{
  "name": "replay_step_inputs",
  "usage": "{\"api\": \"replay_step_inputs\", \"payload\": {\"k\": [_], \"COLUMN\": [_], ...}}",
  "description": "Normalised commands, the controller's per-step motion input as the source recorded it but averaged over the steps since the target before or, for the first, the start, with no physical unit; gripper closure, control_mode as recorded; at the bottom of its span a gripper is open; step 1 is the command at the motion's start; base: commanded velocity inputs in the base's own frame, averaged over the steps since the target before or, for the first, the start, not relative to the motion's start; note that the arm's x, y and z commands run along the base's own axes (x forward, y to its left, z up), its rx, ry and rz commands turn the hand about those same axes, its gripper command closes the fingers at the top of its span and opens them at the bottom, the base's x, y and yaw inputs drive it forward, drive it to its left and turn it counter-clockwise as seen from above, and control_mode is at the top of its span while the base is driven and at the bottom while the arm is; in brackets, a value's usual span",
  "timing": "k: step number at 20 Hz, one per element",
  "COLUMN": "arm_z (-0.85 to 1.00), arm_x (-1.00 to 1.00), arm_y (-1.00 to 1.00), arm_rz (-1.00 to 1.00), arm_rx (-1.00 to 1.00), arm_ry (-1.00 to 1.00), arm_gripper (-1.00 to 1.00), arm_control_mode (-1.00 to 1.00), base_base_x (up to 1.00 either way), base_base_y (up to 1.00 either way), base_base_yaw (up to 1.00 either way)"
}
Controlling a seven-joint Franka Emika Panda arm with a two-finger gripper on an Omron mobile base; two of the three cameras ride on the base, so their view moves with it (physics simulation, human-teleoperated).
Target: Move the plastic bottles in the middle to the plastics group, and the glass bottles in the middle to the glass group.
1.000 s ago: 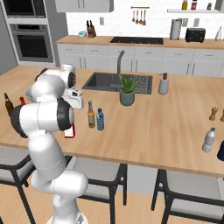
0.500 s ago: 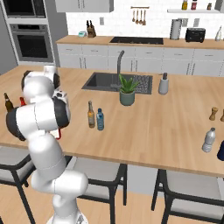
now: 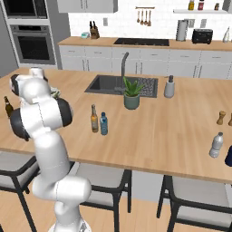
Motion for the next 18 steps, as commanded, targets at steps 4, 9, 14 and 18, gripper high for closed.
{"api": "replay_step_inputs", "payload": {"k": [4,9,14,18], "arm_z": [0.02,0.06,0.02,0.0], "arm_x": [0.26,0.09,0.0,0.0], "arm_y": [0.51,0.48,0.46,0.5], "arm_rz": [0.0,0.0,0.0,0.0], "arm_rx": [0.0,0.0,0.0,0.0], "arm_ry": [-0.03,0.01,0.05,0.02], "arm_gripper": [1.0,1.0,1.0,1.0], "arm_control_mode": [-1.0,-1.0,-1.0,-1.0], "base_base_x": [0.0,0.0,0.0,0.0], "base_base_y": [0.0,0.0,0.0,0.0], "base_base_yaw": [0.0,0.0,0.0,0.0]}}
